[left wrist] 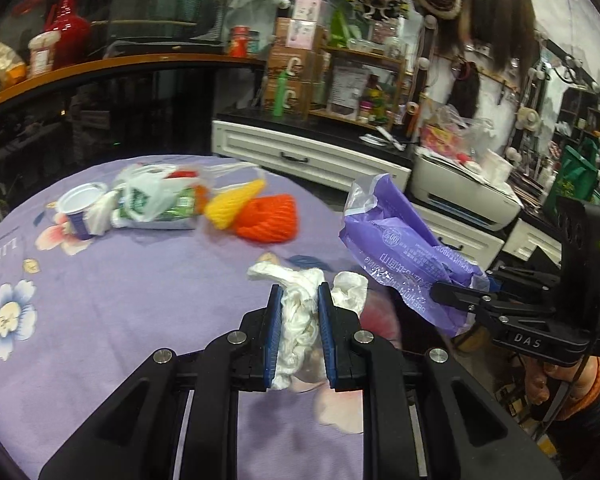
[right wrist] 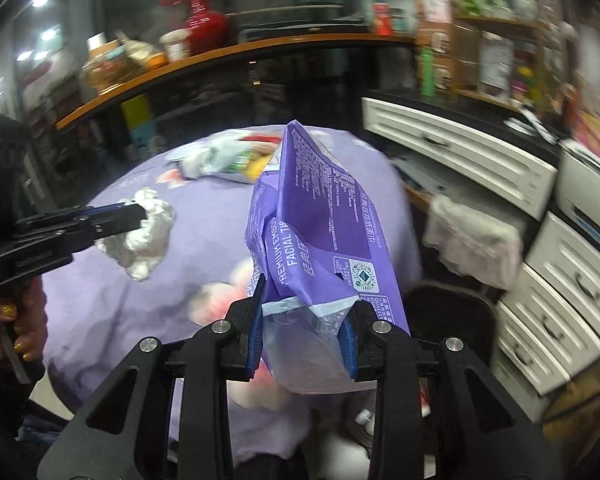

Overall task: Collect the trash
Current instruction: 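Grasp the purple tissue pack with the right gripper while the left holds the tissue, then drop the purple pack and white tissue into the black bin with both grippers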

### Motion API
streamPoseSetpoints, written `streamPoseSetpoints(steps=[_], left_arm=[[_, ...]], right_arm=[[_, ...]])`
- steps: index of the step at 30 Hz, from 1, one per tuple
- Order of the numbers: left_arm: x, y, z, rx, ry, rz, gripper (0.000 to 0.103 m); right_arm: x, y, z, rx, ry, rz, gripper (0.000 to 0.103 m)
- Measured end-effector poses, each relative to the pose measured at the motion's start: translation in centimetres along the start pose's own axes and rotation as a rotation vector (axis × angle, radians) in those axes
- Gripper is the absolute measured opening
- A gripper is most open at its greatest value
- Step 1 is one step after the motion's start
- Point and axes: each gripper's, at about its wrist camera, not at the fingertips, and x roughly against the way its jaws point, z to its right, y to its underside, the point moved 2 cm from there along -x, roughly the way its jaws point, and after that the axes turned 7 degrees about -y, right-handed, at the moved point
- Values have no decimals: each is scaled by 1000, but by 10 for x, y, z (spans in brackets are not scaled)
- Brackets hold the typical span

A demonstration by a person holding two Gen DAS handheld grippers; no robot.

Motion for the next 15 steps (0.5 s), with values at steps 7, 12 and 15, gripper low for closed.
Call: streamPoseSetpoints(steps=[7,12,15], left_arm=[[-21,-5,60,-54,110,-23,18],[-40,-5,95,-89,159,-58,18],[-49,-2,108,-104,178,-78,18]], right_arm=[[20,30,64,-103,113,-14,32],[7,56,95,-167,142,-68,32],[-8,73,112,-215,150,-105,33]])
